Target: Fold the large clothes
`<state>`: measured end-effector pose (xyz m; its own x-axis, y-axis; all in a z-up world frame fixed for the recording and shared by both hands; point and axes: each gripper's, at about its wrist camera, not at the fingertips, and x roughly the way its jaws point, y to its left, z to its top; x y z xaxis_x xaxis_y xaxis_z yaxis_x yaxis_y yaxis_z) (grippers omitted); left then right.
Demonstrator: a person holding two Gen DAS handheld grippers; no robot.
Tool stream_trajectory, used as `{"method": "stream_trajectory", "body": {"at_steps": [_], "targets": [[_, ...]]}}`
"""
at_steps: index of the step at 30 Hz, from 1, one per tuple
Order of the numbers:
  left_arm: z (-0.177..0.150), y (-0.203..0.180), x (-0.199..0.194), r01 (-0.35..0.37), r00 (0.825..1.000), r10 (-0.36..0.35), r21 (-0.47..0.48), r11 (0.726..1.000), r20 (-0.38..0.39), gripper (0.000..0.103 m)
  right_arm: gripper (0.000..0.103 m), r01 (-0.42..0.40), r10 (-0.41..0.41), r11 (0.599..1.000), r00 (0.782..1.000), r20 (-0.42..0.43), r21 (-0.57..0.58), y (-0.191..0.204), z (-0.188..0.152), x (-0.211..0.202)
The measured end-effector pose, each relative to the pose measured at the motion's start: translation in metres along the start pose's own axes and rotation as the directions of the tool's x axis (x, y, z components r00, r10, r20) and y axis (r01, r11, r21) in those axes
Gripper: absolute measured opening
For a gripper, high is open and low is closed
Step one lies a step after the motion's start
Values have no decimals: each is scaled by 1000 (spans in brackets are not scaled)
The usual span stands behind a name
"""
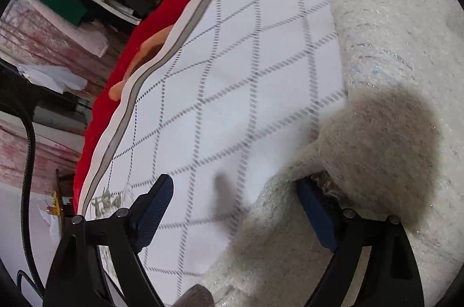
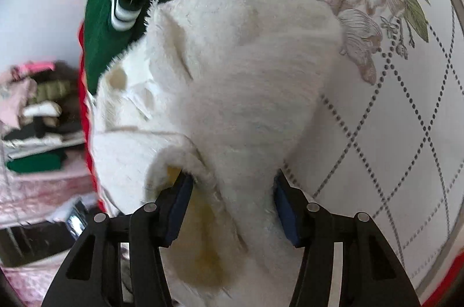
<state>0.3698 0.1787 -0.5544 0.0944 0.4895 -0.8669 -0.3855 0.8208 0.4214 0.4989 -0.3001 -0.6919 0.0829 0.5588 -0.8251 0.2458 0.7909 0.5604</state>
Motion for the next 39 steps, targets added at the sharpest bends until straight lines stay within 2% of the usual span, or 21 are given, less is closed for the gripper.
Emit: {"method": "stream_trajectory", "body": {"at_steps": [2, 3, 4, 5, 7, 8, 11, 13, 15, 17, 19, 21, 22, 23, 24, 28, 32, 34, 35, 37, 39], "targets": [[1, 6, -3, 30, 1000, -30, 4, 1000, -1, 88, 57, 101, -100, 995, 993, 58, -13, 3, -13, -18], [-2, 4, -8, 45, 999, -46, 23, 999, 5, 88, 57, 176, -172, 984, 980, 103, -25, 3, -24, -31], [-5, -1, -12, 56, 998, -57, 45, 997, 15, 88, 57, 214, -208, 976, 970, 125, -38, 3, -32, -38], [-6, -5, -15, 58, 998, -59, 58, 997, 22, 86, 57, 285, -271, 956, 951, 150, -75, 6, -47, -45], [-13, -16, -19, 18, 998, -23, 93, 995, 51, 86, 57, 370, -347, 919, 924, 161, -140, 12, -64, -43], [-12, -18, -18, 3, 998, -9, 99, 995, 61, 86, 57, 421, -395, 886, 905, 159, -193, 17, -75, -36], [-7, -18, -10, 7, 999, -10, 70, 998, 39, 86, 57, 472, -453, 835, 881, 134, -283, 24, -84, -6], [-2, -15, -2, -1, 1000, 0, 54, 999, 27, 86, 57, 467, -449, 833, 884, 131, -295, 30, -79, 15], [2, -11, 5, 0, 1000, -1, 43, 999, 21, 88, 55, 488, -459, 831, 873, 167, -266, 31, -69, 23], [4, -8, 11, 12, 1000, -12, 29, 1000, 14, 93, 53, 466, -435, 863, 882, 184, -195, 24, -62, 18], [7, -5, 16, 24, 1000, -24, 15, 1000, -4, 95, 49, 455, -431, 888, 875, 222, -67, 1, -57, 3], [9, -2, 20, 48, 999, -48, -6, 999, -23, 96, 49, 403, -408, 913, 891, 197, 67, -30, -55, -3], [9, -1, 22, 55, 998, -55, -11, 998, -28, 97, 49, 404, -421, 906, 888, 187, 122, -44, -55, -5], [9, 0, 22, 59, 998, -60, -12, 998, -29, 97, 49, 353, -382, 919, 906, 179, 176, -58, -55, -5], [9, 1, 21, 64, 997, -64, -12, 998, -30, 97, 49, 335, -368, 923, 914, 173, 191, -62, -54, -6], [2, 14, 7, 89, 995, -89, -13, 996, -45, 97, 49, 380, -404, 910, 904, 141, 168, -49, -53, -14], [-16, 32, -25, 99, 995, -99, 2, 995, -17, 97, 51, 373, -407, 906, 897, 170, 200, -28, -73, -52], [-24, 40, -35, 118, 993, -118, -6, 993, -21, 97, 51, 319, -362, 923, 909, 206, 214, -21, -84, -69], [-27, 42, -39, 125, 992, -125, -8, 992, -25, 97, 51, 266, -311, 941, 923, 226, 209, -16, -89, -75], [-28, 41, -46, 142, 990, -142, -8, 990, -23, 97, 52, 172, -211, 970, 947, 244, 169, -5, -92, -72], [-25, 33, -51, 149, 989, -149, 3, 989, -7, 97, 52, 122, -148, 985, 961, 232, 126, 20, -87, -51]]}}
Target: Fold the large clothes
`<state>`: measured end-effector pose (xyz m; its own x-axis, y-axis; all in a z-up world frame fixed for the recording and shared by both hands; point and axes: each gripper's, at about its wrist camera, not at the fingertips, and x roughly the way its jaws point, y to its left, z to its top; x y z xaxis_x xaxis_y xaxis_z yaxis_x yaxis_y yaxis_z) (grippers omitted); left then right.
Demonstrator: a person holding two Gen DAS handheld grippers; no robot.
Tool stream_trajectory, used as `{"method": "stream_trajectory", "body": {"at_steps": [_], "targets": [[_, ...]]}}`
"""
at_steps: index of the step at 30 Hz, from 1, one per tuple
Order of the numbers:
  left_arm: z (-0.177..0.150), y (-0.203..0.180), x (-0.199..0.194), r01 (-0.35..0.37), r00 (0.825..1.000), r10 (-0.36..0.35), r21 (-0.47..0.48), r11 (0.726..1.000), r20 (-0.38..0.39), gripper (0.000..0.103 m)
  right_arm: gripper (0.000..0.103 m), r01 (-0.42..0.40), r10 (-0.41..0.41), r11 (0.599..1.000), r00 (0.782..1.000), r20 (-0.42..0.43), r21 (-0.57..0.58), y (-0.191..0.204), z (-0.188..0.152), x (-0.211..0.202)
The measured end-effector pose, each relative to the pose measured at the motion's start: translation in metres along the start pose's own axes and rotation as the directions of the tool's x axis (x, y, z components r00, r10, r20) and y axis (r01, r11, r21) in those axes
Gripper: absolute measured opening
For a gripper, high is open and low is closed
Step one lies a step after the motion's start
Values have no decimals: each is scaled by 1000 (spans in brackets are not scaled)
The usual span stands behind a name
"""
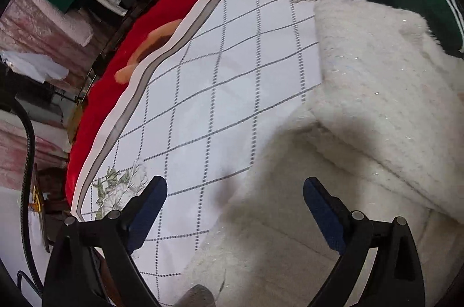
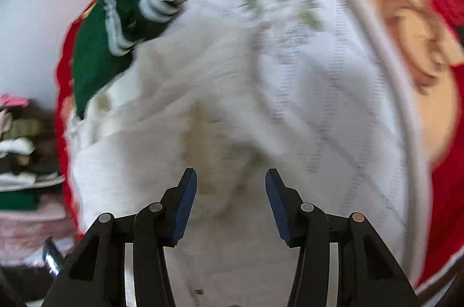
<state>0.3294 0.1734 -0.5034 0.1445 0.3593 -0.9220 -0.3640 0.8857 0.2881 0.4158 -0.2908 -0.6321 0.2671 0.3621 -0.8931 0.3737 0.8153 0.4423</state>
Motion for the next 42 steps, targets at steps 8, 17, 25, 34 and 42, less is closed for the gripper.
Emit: {"method": "stream_trajectory", "body": {"at_steps": [8, 17, 25, 34, 42], "targets": [[24, -39, -19, 40, 996, -44, 47, 998, 84, 97, 9, -34, 26, 996, 994, -107, -80, 51, 18, 68], [59, -49, -48, 83, 980, -88, 35, 996, 177, 97, 8, -42, 81, 977, 980, 182, -208, 91, 30, -19], [79, -73, -15, -12, 982, -3, 79, 997, 191, 97, 9, 131, -103, 964, 986, 130, -230, 70, 63, 8], [77, -75, -3, 2, 987, -21, 119, 993, 157, 97, 38, 227, -174, 959, 945, 278, -172, 52, 36, -16], [77, -98, -21, 47, 986, -66, 126, 991, 151, 97, 34, 112, -80, 957, 988, 129, -266, 94, 28, 9]]}}
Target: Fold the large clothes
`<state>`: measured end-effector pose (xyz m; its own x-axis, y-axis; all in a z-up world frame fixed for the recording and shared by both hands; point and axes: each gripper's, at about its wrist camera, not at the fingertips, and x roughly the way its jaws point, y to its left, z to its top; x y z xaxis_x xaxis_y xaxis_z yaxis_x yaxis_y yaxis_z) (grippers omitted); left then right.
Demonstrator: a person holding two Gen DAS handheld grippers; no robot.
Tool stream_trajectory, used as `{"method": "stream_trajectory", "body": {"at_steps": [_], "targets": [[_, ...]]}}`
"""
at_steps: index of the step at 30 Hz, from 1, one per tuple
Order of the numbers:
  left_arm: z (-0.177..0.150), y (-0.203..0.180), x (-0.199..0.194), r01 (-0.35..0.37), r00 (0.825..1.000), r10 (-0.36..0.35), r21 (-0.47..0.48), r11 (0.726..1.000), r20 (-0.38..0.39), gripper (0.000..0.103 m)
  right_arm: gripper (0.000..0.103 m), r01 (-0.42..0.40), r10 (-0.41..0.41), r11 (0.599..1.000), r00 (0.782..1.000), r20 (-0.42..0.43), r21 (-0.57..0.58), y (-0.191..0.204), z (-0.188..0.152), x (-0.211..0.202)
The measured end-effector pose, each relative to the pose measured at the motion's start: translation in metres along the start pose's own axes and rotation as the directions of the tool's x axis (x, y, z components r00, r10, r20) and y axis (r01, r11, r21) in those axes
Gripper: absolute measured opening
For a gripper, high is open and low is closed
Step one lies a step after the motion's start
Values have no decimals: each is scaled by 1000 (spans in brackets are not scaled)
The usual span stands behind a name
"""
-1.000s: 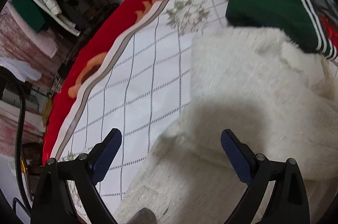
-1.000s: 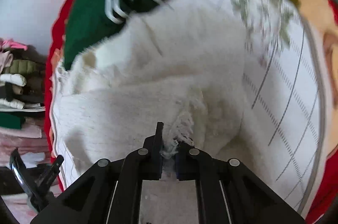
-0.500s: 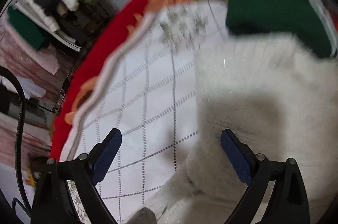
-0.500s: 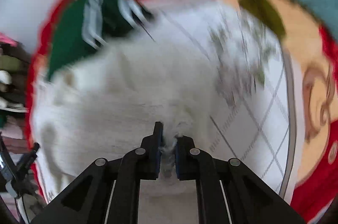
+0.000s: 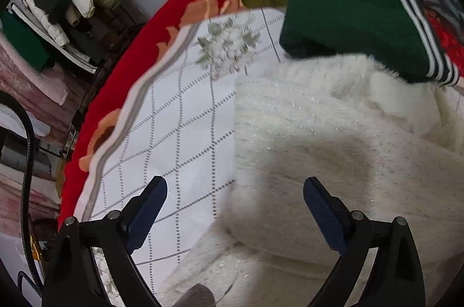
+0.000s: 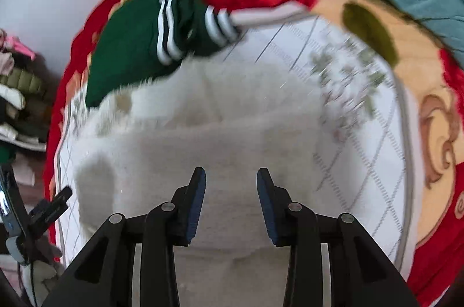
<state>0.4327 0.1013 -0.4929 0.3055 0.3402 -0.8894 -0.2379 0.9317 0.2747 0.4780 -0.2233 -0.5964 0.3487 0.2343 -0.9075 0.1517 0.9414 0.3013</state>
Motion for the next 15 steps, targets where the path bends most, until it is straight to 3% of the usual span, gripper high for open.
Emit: {"method": "stream_trajectory", "body": {"at_steps": [1, 3, 5, 7, 15], "targets": [[0, -4, 14, -15, 1000, 15, -1, 1000, -15, 97, 21, -8, 8, 1000, 1000, -17, -8, 5, 1, 8], [-2, -10, 41, -49, 997, 50, 21, 999, -61, 97, 17, 24, -25, 999, 999, -48, -24, 10, 3, 29], [-4, -9, 64, -26, 995, 27, 10, 1000, -97, 98, 14, 77, -76, 997, 993, -93, 7, 0, 6, 55], [-3, -8, 71, -2, 995, 3, 3, 1000, -102, 101, 0, 93, -84, 994, 988, -130, 62, -13, 7, 72], [3, -3, 82, 63, 992, -66, -27, 998, -106, 103, 0, 154, -138, 983, 977, -163, 95, -20, 12, 108]]}}
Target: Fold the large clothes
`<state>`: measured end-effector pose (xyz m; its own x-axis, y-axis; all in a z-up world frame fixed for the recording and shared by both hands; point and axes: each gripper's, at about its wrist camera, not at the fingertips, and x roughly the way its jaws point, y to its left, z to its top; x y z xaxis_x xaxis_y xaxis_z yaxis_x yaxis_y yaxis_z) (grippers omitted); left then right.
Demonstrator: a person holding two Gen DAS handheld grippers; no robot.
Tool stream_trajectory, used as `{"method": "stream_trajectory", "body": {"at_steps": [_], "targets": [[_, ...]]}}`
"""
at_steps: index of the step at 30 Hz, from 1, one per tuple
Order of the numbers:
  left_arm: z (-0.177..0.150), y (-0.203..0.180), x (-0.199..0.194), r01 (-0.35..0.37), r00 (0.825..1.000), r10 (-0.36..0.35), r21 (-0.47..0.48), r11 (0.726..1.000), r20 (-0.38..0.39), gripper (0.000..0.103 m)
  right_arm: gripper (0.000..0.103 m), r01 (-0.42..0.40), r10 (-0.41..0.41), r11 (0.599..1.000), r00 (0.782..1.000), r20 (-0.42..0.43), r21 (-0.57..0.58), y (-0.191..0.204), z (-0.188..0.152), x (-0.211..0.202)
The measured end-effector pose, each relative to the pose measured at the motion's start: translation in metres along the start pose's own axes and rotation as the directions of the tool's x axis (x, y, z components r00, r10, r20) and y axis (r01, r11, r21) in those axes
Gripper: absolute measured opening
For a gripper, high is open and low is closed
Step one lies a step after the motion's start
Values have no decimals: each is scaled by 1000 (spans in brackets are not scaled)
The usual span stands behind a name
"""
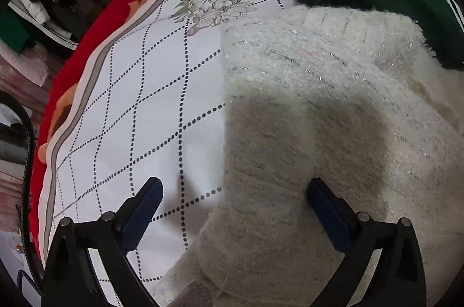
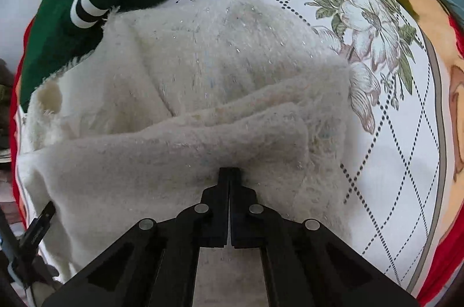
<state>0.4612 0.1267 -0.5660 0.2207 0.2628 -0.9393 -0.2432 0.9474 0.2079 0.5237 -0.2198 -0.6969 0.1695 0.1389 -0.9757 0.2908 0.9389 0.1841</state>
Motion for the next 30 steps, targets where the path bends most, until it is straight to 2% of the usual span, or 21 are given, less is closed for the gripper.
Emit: {"method": "stream_trajectory", "body": {"at_steps": [2, 4, 6, 8, 9, 10, 12, 16, 21, 25, 30], "targets": [[2, 0, -8, -8, 1000, 8, 5, 1000, -3, 103, 0, 6, -6, 1000, 1000, -23, -1, 2, 3, -4], [-1, -1, -22, -30, 999, 29, 14, 999, 28, 103, 1, -12, 12, 1000, 999, -32, -20, 1, 4, -16], [-8, -4, -39, -51, 997, 50, 24, 998, 60, 103, 6, -48, 47, 998, 999, -13, -29, -6, -1, -41], [-21, -11, -56, -58, 996, 56, 32, 998, 75, 103, 15, -45, 46, 998, 999, 16, -46, -16, -7, -64], [-27, -14, -62, -61, 995, 58, 39, 997, 78, 103, 26, -53, 55, 997, 998, 35, -57, -24, -12, -78], [-36, -20, -71, -68, 995, 64, 53, 996, 78, 103, 43, -57, 60, 997, 997, 47, -59, -33, -17, -88], [-52, -30, -87, -84, 993, 77, 74, 994, 95, 103, 56, -62, 65, 997, 996, 54, -51, -51, -23, -103], [-94, -67, -119, -169, 981, 153, 134, 976, 120, 103, 56, -96, 97, 995, 995, 15, -22, -103, -38, -119], [-158, -115, -153, -235, 971, 222, 169, 957, 91, 103, 56, -98, 97, 995, 995, -35, -31, -172, -56, -112], [-212, -173, -178, -212, 977, 212, 201, 956, 24, 103, 56, -99, 92, 993, 991, -99, -68, -228, -73, -110], [-274, -248, -212, -171, 984, 178, 320, 932, 9, 103, 56, -66, 49, 990, 989, -140, -123, -285, -91, -114]]}}
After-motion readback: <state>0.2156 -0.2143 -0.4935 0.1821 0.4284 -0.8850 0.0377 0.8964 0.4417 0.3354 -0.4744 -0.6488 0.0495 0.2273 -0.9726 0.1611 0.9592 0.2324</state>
